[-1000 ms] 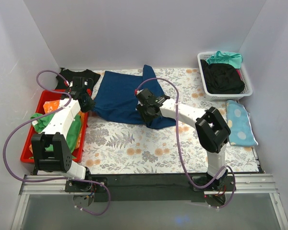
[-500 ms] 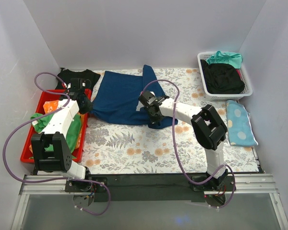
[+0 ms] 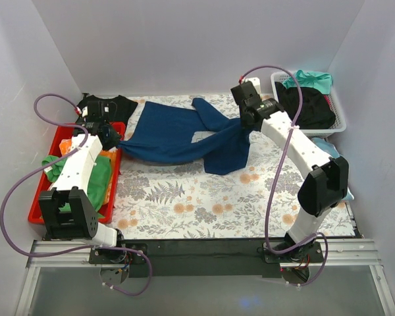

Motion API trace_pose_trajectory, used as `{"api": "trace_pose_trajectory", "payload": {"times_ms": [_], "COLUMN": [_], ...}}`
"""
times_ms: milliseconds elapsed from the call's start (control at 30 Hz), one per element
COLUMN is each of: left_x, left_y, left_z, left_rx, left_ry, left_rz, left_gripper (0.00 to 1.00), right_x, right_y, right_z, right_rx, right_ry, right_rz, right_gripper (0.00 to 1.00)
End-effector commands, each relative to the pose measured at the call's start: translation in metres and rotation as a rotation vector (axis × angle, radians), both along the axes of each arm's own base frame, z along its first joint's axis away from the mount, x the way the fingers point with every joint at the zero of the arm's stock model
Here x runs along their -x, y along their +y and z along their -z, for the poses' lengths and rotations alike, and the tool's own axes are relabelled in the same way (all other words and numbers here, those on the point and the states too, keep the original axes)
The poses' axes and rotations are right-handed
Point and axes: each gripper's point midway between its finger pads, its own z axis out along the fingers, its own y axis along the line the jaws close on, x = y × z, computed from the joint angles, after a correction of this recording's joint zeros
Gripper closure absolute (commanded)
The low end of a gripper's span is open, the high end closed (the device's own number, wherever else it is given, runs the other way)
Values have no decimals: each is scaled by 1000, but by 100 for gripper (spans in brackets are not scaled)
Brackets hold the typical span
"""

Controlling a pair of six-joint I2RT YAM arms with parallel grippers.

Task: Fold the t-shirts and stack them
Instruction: Flatten out the tshirt

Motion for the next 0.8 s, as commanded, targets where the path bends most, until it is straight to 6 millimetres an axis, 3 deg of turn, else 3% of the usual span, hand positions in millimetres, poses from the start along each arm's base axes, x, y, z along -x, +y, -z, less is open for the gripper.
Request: {"api": "trace_pose_trajectory", "payload": {"times_ms": [0,67,100,133,200,233,300,333,400,433,467,533,600,633,700,733,767], "left_x": [-4,-3,-4,-4,-8,-10,-16,-18,-27,-30,-33,-39,-42,-44,-46,-48,-48], "left_y": [7,6,6,5,3,3,1,0,-1,-1,0,-1,1,1,1,1,1], "left_z": [-45,-43,-43,-42,-41,-40,-37,-35,-28,-26,-23,-17,-10,-8,-3,1,4], "left_rx": [-22,-20,-20,-13,-7,-1,9,16,26,32,30,34,33,33,30,31,31], "left_ry": [-110,-100,-104,-102,-105,-105,-111,-113,-103,-105,-103,-96,-86,-85,-72,-66,-60], "left_rz": [-24,-24,-20,-20,-14,-14,-14,-11,-17,-22,-30,-33,-38,-38,-40,-39,-40], "left_gripper": [100,100,100,100,100,100,100,100,100,100,100,100,100,100,100,100,100], "right_x": [-40,-60,-76,-90,-113,-127,-149,-159,-174,-178,-180,-177,-175,-162,-154,-147,-137], "right_y": [-29,-29,-30,-22,-16,-3,8,25,32,43,44,36,27,17,12,9,8], "right_z": [-51,-47,-68,-52,-64,-44,-45,-20,-10,0,4,14,12,16,10,-3,12], "right_rx": [42,40,12,-1,-25,-52,-107,-156,-219,-273,-294,-304,-287,-259,-262,-266,-264], "right_ry": [-125,-123,-174,-141,-187,-150,-175,-126,-120,-98,-91,-63,-79,-64,-88,-108,-67], "right_rz": [80,90,92,64,43,-2,-53,-120,-171,-215,-229,-212,-190,-161,-158,-155,-153], "right_gripper": [99,99,99,99,99,98,88,73,51,35,31,28,27,27,26,26,26]}}
